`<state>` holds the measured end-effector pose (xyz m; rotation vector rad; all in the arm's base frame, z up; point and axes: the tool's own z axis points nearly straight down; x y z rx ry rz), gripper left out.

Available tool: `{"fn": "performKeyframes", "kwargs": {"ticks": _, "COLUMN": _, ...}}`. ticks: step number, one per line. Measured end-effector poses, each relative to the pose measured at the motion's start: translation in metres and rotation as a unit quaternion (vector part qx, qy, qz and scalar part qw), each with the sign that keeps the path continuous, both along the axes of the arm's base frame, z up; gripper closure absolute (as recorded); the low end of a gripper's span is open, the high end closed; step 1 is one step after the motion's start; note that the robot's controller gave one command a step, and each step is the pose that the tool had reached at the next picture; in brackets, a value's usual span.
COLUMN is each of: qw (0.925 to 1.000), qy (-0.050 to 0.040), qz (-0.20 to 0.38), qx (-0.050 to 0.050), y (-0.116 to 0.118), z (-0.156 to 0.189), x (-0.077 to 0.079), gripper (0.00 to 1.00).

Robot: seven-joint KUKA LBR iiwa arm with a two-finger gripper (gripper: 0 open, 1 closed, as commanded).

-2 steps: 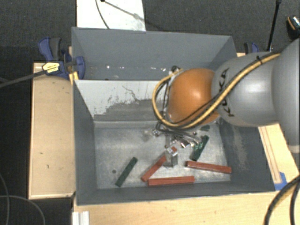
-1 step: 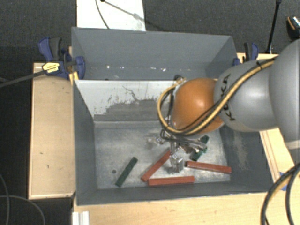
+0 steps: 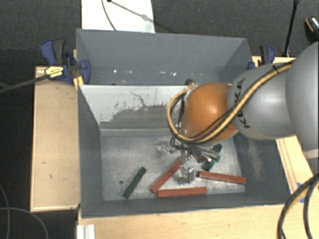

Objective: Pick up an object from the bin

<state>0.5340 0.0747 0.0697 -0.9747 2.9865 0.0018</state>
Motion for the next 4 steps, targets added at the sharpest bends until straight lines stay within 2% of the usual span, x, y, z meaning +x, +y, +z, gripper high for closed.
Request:
{"fn": "performKeyframes", "kwargs": {"ticks": 1, "qw": 1.0000, "qy": 0.0000, "qz": -0.001, "qx": 0.000, "y": 0.000, "z": 0.000, "x": 0.000, "gripper": 1.00}}
{"fn": "performKeyframes", "kwargs": {"ticks": 3, "qw": 1.0000, "qy": -0.0025, "qz": -0.004, "qx": 0.001, "y": 0.000, "z": 0.012, "x": 0.001, "gripper": 1.00}}
{"fn": "performKeyframes", "kwargs": {"ticks": 4, "qw": 1.0000, "qy": -0.0050, "qz": -0.007, "qx": 0.000, "y": 0.000, "z": 0.084, "x": 0.004, "gripper": 1.00}}
